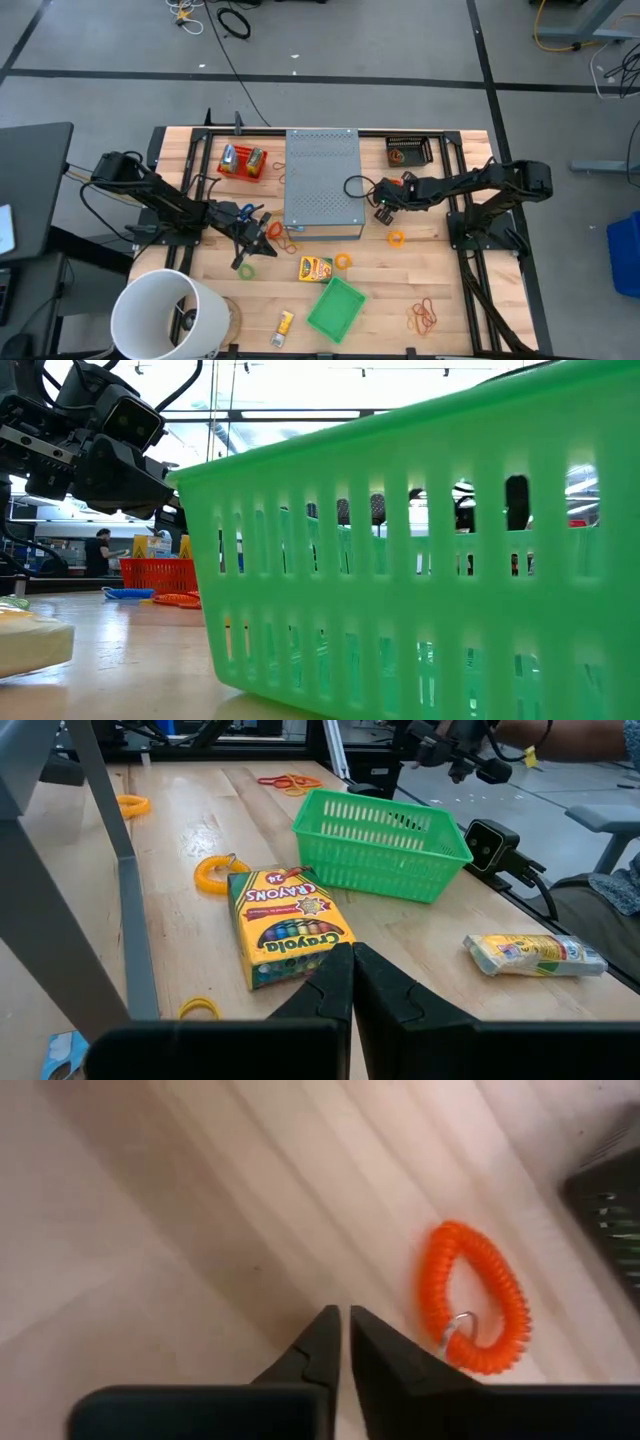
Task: Pick & Place Office Desk Supplies
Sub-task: Put the orange spring keychain into the black basket
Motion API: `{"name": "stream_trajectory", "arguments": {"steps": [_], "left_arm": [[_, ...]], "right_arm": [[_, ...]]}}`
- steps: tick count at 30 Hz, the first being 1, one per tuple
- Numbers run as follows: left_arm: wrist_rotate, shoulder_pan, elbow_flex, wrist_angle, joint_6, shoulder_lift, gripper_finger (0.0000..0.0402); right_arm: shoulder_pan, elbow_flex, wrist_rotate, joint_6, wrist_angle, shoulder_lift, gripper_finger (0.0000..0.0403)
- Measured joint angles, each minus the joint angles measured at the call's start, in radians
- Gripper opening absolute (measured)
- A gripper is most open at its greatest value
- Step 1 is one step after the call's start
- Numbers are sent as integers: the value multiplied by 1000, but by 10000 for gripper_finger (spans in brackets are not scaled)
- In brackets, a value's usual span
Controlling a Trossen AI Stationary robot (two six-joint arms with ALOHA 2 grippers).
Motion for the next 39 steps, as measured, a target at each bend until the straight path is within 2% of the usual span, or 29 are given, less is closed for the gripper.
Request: {"name": "stream_trajectory", "arguments": {"steps": [9,13,16,19,21,25,26,34,39], "left_arm": [[0,0,0,0,0,0,8],[0,0,0,0,0,0,8],[0,0,0,0,0,0,8],[0,0,0,0,-1,0,8],[0,0,0,0,-2,0,8],[0,0,0,0,-6,0,8],[0,0,0,0,-7,0,8],[3,0,0,0,-11,0,8],[3,0,0,0,-5,0,8]], "right_arm": [[-102,0,-9,-80,1,0,179],[-147,2,-69,-134,4,-3,199],[-175,4,-92,-171,7,-4,184],[-199,4,-145,-194,12,-4,150],[-205,4,-172,-195,14,-4,116],[-205,4,-208,-188,5,-3,21],[-200,4,-209,-179,4,-3,12],[-113,2,-145,-61,-1,-1,3],[-60,1,-89,-41,0,-1,3]]}}
